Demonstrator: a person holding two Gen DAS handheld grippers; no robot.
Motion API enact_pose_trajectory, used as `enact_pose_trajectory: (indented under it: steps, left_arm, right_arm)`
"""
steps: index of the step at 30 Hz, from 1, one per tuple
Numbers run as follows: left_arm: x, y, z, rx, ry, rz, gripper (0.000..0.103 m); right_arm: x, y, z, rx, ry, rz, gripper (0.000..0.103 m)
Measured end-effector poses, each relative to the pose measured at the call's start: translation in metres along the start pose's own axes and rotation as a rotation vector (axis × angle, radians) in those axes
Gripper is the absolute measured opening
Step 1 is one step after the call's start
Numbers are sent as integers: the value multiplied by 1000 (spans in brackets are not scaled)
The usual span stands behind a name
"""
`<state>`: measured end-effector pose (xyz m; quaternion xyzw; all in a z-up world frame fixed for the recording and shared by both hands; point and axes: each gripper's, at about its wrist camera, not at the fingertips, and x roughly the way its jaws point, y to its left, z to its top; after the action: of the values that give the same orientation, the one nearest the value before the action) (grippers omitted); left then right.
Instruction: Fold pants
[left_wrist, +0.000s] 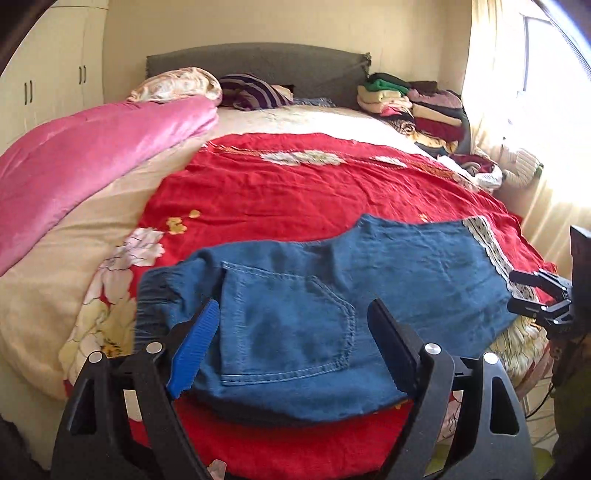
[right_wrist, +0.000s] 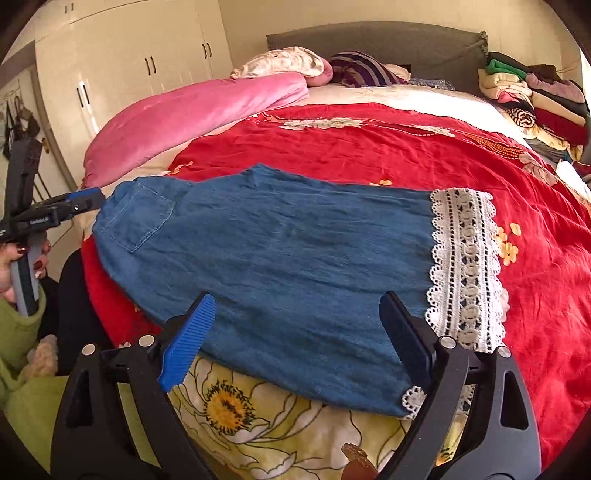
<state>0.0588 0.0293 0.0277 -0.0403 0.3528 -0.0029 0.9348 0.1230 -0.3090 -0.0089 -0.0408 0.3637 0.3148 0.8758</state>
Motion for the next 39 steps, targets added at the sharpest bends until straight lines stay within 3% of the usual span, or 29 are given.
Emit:
enact_pose_trajectory:
  steps: [12,13,14,25,37,39]
  left_arm:
    - [25,-27,-12,60,77,-47,82]
    - [26,-28,-12,62,80,-46,83]
    - [27,-28,-12,61,84,-38,98]
    - [52,-47,3,86,116,-74,98]
    - [114,-87,0,195,211,-85,98]
    - [123,-87,-2,209,219,-76,99]
  right_arm:
    - [7,4,7,-8,0,-14,89]
    - [7,4,8,-6,-3,-15,90]
    - [7,4,9,-4,-9,-14,90]
    - [10,-2,25,-13,-38,-40,94]
    - [49,-35,1,75,126,-120,94]
    - [50,-36,-3,73,117,-122,94]
